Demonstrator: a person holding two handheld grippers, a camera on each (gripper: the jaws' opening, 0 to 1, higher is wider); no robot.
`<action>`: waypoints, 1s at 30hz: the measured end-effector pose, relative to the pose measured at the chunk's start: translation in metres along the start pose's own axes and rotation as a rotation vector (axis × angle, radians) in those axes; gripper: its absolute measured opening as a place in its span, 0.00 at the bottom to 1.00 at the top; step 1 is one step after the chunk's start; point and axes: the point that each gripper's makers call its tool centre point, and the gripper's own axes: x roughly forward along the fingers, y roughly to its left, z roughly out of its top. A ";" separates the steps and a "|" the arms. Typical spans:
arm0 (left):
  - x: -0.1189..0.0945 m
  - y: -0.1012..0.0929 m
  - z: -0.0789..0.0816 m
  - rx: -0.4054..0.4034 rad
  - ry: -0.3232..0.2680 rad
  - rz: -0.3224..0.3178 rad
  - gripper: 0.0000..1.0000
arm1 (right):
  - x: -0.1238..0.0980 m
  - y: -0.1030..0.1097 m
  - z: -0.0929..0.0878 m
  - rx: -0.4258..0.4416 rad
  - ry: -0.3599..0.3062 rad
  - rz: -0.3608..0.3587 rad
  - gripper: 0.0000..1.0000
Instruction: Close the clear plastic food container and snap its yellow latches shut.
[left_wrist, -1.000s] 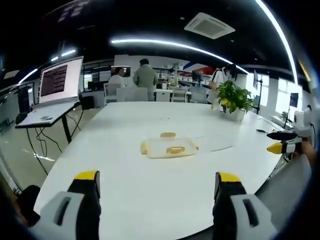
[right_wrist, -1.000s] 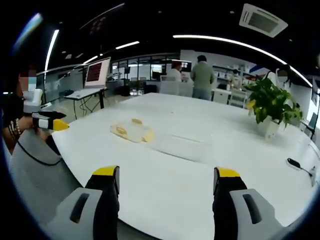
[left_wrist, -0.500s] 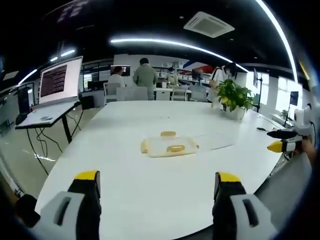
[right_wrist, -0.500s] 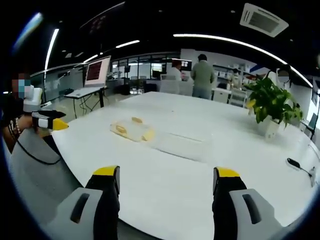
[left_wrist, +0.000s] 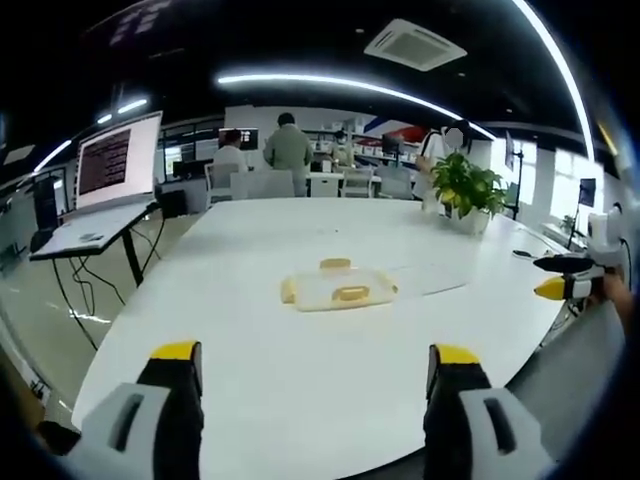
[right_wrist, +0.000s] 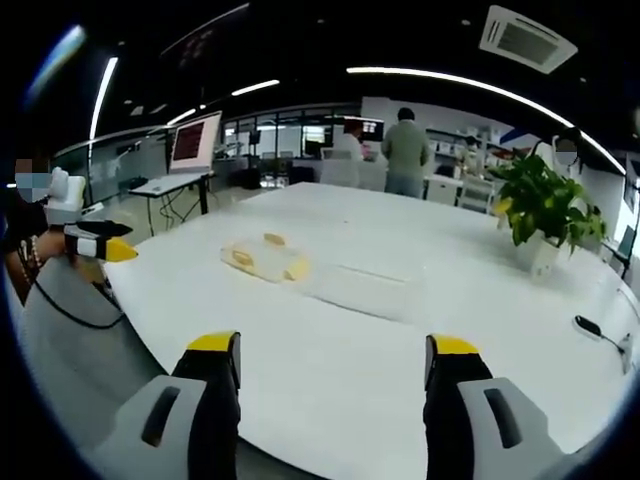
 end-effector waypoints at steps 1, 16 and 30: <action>0.000 0.000 0.000 0.000 0.000 0.000 0.91 | 0.000 0.000 0.000 -0.001 0.001 0.001 0.73; 0.001 0.003 -0.002 0.017 0.016 0.010 0.89 | 0.001 0.002 -0.002 -0.006 0.014 0.012 0.72; 0.001 0.003 -0.007 0.047 0.044 0.010 0.86 | 0.000 0.010 0.002 0.026 -0.017 0.062 0.78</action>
